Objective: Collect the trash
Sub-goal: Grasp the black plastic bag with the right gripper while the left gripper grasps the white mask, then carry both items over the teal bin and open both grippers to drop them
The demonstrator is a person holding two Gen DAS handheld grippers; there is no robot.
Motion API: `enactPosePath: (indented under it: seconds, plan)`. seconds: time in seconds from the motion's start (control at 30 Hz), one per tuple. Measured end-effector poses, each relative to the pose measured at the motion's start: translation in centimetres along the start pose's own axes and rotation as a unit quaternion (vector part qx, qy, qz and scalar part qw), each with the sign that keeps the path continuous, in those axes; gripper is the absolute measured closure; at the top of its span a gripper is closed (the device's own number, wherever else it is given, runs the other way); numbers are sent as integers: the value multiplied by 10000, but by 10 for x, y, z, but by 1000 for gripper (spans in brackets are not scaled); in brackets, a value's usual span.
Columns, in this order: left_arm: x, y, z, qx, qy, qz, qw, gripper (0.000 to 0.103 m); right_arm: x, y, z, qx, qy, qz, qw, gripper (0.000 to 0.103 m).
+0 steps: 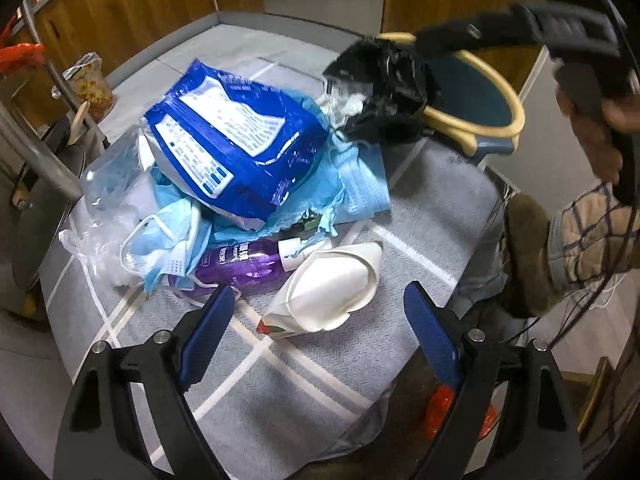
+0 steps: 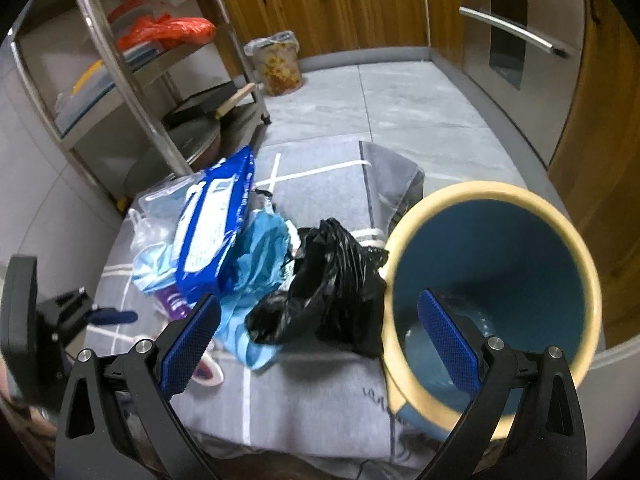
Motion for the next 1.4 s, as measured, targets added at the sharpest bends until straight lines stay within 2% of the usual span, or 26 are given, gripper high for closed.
enactPosePath:
  seconds: [0.13,0.2,0.23,0.3,0.4,0.53,0.6,0.9,1.4]
  plan:
    - [6,1,0,-3,-84,-60,9999,19,21,8,4,-57,-21,-258,9996,5]
    - [11,2,2,20,-151,-137,9998,32,27,8,5,-80,-9,-317,9995,8]
    - [12,1,3,31,-167,-171,9997,34,29,7,6,-69,-11,-341,9994,10]
    - [14,-1,5,83,-131,-216,9996,41,31,4,9,-43,22,-380,9993,35]
    - [15,-3,5,106,-132,-279,9995,57,30,0,9,-12,72,-421,9991,50]
    - [12,-6,4,105,-181,-262,9994,57,25,-5,10,69,187,-395,9990,58]
    - [12,-7,5,111,-163,-264,9995,58,23,-7,11,127,246,-352,9990,66]
    - [-2,-12,7,-16,-163,-126,9998,58,0,-16,12,302,542,-101,9980,70]
    - [-54,-21,-2,-404,-309,343,9981,59,-55,-34,8,248,919,442,9945,71]
Point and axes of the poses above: each gripper's, at about its wrist camera, not at the fingertips, and x roughly the way its jaws point, z to its right, y to its top, the point moved 1 cm from there along x, roughly the way its jaws point, and after that the axes turned 15 degrees about -z, right-handed, at the moved point
